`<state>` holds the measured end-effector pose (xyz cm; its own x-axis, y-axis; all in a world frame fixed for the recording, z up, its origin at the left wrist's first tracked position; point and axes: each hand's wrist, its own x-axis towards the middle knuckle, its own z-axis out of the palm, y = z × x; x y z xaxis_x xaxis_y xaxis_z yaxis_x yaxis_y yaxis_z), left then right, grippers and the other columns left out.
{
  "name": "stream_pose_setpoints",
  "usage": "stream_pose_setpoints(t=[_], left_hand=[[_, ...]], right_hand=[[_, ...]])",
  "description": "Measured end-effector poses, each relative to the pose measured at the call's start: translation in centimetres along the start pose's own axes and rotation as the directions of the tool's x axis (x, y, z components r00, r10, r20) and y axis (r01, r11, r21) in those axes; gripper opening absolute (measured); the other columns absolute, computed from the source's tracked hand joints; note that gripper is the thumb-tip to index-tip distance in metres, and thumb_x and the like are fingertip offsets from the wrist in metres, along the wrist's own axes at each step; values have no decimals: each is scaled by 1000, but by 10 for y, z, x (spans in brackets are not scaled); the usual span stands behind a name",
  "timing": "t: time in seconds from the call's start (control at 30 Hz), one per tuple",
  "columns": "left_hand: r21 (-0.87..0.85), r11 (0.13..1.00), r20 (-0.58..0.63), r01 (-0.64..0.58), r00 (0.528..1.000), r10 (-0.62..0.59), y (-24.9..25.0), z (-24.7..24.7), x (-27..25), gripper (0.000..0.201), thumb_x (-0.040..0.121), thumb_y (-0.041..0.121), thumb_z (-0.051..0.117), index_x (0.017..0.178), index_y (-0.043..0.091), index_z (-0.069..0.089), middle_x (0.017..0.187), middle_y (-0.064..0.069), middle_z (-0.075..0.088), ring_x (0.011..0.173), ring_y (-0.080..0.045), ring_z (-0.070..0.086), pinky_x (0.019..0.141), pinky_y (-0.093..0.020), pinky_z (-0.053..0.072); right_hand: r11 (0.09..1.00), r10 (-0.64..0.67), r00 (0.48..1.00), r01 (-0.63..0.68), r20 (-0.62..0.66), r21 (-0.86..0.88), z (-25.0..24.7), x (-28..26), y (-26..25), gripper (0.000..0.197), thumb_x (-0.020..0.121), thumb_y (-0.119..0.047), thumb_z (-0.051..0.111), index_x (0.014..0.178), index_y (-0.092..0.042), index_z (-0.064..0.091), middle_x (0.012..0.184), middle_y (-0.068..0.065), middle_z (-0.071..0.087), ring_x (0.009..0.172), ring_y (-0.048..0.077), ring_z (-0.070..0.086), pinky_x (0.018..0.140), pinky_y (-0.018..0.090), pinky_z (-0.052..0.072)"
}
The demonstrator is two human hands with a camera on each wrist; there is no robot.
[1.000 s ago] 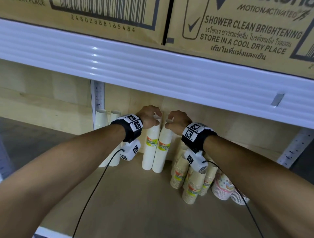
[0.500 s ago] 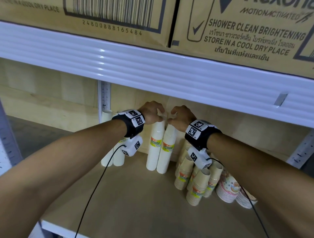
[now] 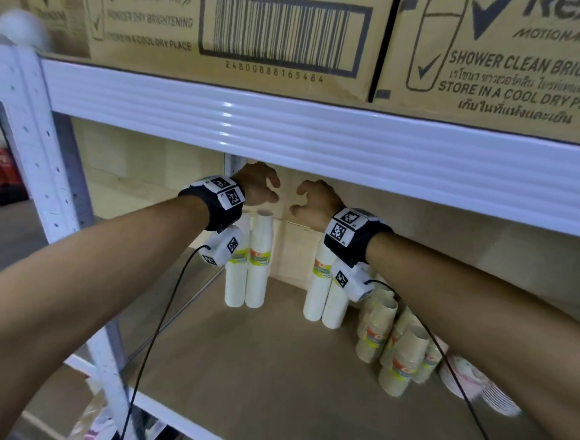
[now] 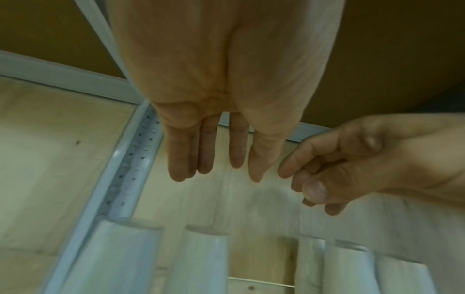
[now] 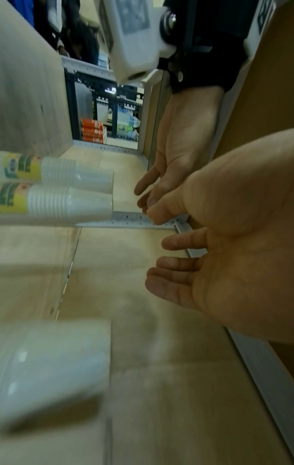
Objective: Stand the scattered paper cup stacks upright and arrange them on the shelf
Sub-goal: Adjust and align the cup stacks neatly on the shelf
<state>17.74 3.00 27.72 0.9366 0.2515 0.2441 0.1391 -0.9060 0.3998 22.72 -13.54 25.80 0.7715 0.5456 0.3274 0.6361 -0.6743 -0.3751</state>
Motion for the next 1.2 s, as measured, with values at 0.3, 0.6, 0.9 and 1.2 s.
stream_pose_setpoints(t=[0.3, 0.6, 0.9, 1.2], left_hand=[[-21, 994, 41, 112, 993, -111, -53, 8, -15, 48, 89, 32, 68, 134, 21, 54, 145, -4, 39, 126, -22, 47, 88, -22, 38], [-1, 997, 54, 83, 995, -83, -66, 26, -16, 41, 91, 21, 65, 131, 20, 56, 144, -6, 42, 131, -24, 43, 90, -23, 34], [-42, 997, 28, 68, 997, -66, -68, 27, -21, 34, 88, 16, 66, 122, 19, 62, 134, -7, 51, 120, -25, 51, 86, -27, 42], [-38, 999, 30, 30, 999, -29, -56, 22, -33, 32, 87, 15, 67, 119, 18, 64, 130, -6, 55, 115, -23, 54, 81, -25, 41]], right_hand=[[997, -74, 995, 73, 68, 23, 40, 18, -35, 64, 87, -38, 66, 143, -16, 45, 146, 8, 45, 132, 25, 46, 107, 33, 41], [998, -63, 984, 62, 169, 9, 67, 25, -34, 58, 90, -23, 62, 144, -13, 45, 149, 7, 45, 134, 25, 45, 109, 32, 39], [999, -51, 991, 50, 121, 15, 70, 25, -34, 45, 86, -16, 63, 131, -16, 57, 133, 9, 58, 119, 28, 57, 94, 30, 48], [999, -50, 994, 48, 102, 24, 55, 5, -37, 44, 84, -14, 63, 129, -15, 60, 130, 8, 60, 116, 27, 58, 91, 29, 49]])
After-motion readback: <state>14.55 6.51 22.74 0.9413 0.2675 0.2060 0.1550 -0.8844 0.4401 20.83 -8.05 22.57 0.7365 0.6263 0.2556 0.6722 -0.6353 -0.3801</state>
